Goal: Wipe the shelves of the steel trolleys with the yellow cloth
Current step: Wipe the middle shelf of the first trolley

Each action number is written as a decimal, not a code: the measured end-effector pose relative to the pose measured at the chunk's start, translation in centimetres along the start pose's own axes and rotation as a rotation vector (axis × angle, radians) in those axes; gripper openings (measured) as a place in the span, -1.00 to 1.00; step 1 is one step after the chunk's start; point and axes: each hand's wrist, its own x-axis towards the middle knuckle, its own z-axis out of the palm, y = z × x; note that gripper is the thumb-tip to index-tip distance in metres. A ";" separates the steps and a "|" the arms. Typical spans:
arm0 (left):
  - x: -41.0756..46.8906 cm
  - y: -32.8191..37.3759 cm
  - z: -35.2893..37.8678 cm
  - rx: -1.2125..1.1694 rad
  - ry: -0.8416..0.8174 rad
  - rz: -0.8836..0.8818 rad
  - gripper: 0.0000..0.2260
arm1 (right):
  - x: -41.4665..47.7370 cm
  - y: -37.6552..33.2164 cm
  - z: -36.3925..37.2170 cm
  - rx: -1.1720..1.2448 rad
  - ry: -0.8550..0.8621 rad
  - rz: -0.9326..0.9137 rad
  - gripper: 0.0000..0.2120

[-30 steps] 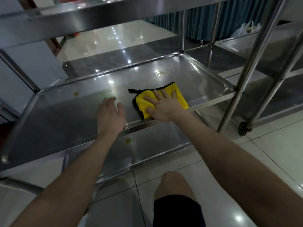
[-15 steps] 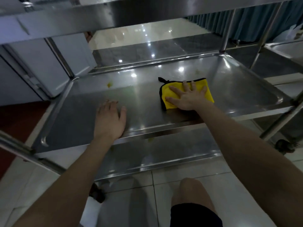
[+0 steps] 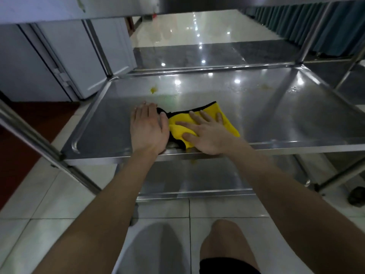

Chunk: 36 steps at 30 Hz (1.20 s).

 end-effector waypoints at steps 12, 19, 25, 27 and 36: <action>-0.7 -4.5 -2.6 -0.355 -0.024 -0.028 -0.75 | -2.7 -5.1 1.0 -0.042 0.041 0.009 -0.31; 0.1 -16.3 -3.8 0.113 -0.266 -0.205 -0.49 | -2.0 -6.2 0.7 -0.040 -0.010 0.129 -0.35; -0.3 -16.9 -2.9 -0.006 -0.275 -0.206 -0.38 | 6.1 -9.0 1.1 -0.048 -0.041 0.273 -0.16; -0.4 -16.8 -2.9 -0.027 -0.267 -0.220 -0.43 | 10.1 -10.4 0.8 -0.043 -0.041 0.294 -0.14; -0.1 -16.9 -2.9 -0.129 -0.113 -0.209 -0.42 | 14.6 -14.3 1.7 -0.049 -0.017 0.254 -0.19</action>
